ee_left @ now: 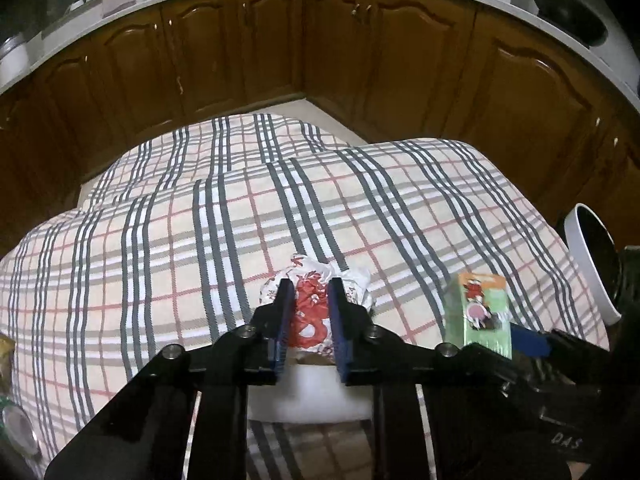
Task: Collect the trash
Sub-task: 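Grasp the red-white crumpled paper with the left gripper while the right grasps the green carton, then carry the paper and green carton over the black bin and release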
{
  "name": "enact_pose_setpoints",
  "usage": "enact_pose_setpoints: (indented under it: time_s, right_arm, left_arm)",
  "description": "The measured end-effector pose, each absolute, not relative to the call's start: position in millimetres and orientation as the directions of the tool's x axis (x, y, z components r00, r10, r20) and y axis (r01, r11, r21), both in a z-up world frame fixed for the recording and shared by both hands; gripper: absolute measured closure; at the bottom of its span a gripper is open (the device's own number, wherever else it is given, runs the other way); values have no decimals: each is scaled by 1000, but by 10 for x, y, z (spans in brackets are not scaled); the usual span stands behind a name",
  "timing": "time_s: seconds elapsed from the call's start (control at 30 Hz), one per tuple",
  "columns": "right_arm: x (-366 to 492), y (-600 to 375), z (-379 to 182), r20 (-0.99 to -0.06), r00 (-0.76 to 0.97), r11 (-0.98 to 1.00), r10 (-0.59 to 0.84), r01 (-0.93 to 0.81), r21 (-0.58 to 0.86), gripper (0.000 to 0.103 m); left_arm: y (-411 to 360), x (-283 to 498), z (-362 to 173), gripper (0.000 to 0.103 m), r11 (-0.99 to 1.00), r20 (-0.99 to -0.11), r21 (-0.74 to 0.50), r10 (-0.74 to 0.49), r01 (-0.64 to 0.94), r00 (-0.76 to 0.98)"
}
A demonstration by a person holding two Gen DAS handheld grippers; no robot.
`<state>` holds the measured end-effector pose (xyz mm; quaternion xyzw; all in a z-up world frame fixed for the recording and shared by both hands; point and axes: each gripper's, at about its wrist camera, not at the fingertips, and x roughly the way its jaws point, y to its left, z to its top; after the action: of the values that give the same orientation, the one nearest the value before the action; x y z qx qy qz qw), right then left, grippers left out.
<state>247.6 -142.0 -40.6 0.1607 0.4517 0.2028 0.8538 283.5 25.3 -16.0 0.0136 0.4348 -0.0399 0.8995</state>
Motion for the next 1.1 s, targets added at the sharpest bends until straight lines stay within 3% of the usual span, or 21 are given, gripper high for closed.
enact_pose_setpoints:
  time_s: [0.03, 0.07, 0.1, 0.17, 0.63, 1.1]
  right_arm:
    - [2455, -1423, -379, -705, 518, 871, 485, -209, 445, 52]
    - [2439, -1441, -344, -701, 535, 879, 470, -210, 429, 76]
    - [2419, -1480, -298, -696, 548, 882, 464, -211, 422, 89]
    - [2407, -1555, -257, -687, 542, 871, 485, -222, 439, 96]
    - [2120, -1947, -43, -622, 599, 855, 504, -242, 458, 98]
    - [1792, -2836, 204, -578, 710, 884, 403, -139, 446, 98]
  left_arm:
    - [253, 2832, -147, 96, 996, -782, -11, -62, 86, 620]
    - [255, 2821, -124, 99, 996, -778, -15, -67, 89, 625]
    - [255, 2811, -94, 99, 996, -774, -21, -74, 91, 629]
    - [257, 2784, -47, 101, 995, -766, -30, -84, 95, 637]
    - [173, 2407, 428, 102, 985, -662, -109, -174, 136, 729]
    - [-579, 2139, 589, 102, 938, -623, -186, -343, 293, 703]
